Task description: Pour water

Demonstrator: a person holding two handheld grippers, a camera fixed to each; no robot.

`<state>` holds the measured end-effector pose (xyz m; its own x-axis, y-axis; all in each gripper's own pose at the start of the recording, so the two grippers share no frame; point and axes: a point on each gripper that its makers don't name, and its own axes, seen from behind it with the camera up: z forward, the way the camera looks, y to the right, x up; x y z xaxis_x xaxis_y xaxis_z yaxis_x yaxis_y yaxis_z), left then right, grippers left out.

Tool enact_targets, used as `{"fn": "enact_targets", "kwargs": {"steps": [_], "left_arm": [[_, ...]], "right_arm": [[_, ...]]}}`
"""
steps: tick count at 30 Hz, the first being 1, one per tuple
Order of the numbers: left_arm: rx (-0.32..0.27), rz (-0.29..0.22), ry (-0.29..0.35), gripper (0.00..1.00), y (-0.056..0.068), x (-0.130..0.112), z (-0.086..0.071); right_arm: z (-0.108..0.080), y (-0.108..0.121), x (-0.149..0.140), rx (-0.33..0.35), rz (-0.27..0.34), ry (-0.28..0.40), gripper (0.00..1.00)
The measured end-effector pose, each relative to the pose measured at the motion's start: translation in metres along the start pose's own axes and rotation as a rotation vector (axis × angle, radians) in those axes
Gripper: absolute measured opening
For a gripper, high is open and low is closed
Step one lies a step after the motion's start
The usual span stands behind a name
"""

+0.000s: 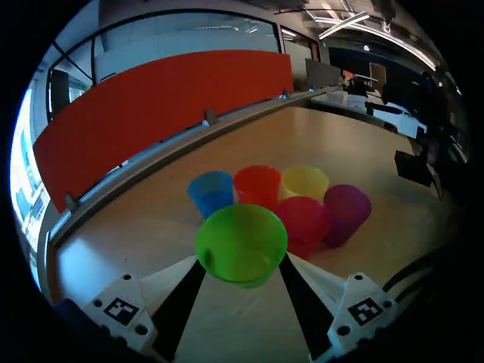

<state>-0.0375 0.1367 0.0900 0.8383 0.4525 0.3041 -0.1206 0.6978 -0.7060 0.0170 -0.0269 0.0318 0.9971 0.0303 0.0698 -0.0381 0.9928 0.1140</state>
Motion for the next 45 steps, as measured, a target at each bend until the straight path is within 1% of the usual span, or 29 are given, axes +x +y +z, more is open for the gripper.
{"fn": "enact_targets", "kwargs": {"steps": [8, 11, 14, 17, 24, 30, 36, 45], "left_arm": [[0.057, -0.027, 0.121, 0.83, 0.002, 0.03, -0.034], [0.069, -0.04, 0.169, 0.83, 0.004, 0.041, -0.046], [0.074, -0.052, 0.204, 0.83, 0.009, 0.048, -0.056], [0.08, -0.056, 0.223, 0.83, 0.012, 0.053, -0.064], [0.102, -0.058, 0.242, 0.83, 0.016, 0.057, -0.077], [0.131, -0.077, 0.288, 0.83, 0.017, 0.062, -0.09], [0.145, -0.098, 0.323, 0.83, 0.022, 0.063, -0.099], [0.175, -0.127, 0.369, 0.83, 0.025, 0.066, -0.108]], "right_arm": [[-0.006, -0.005, 0.011, 0.009, 0.003, 0.013, 1.0], [-0.007, -0.009, 0.013, 0.016, -0.001, 0.015, 1.0], [-0.007, -0.013, 0.015, 0.022, -0.007, 0.014, 1.0], [-0.007, -0.018, 0.018, 0.03, -0.014, 0.015, 1.0], [-0.005, -0.027, 0.015, 0.047, -0.028, 0.01, 1.0], [-0.001, -0.036, 0.013, 0.064, -0.036, 0.003, 1.0], [0.006, -0.053, 0.011, 0.099, -0.052, -0.01, 1.0], [0.023, -0.087, 0.012, 0.175, -0.109, -0.03, 1.0]]}}
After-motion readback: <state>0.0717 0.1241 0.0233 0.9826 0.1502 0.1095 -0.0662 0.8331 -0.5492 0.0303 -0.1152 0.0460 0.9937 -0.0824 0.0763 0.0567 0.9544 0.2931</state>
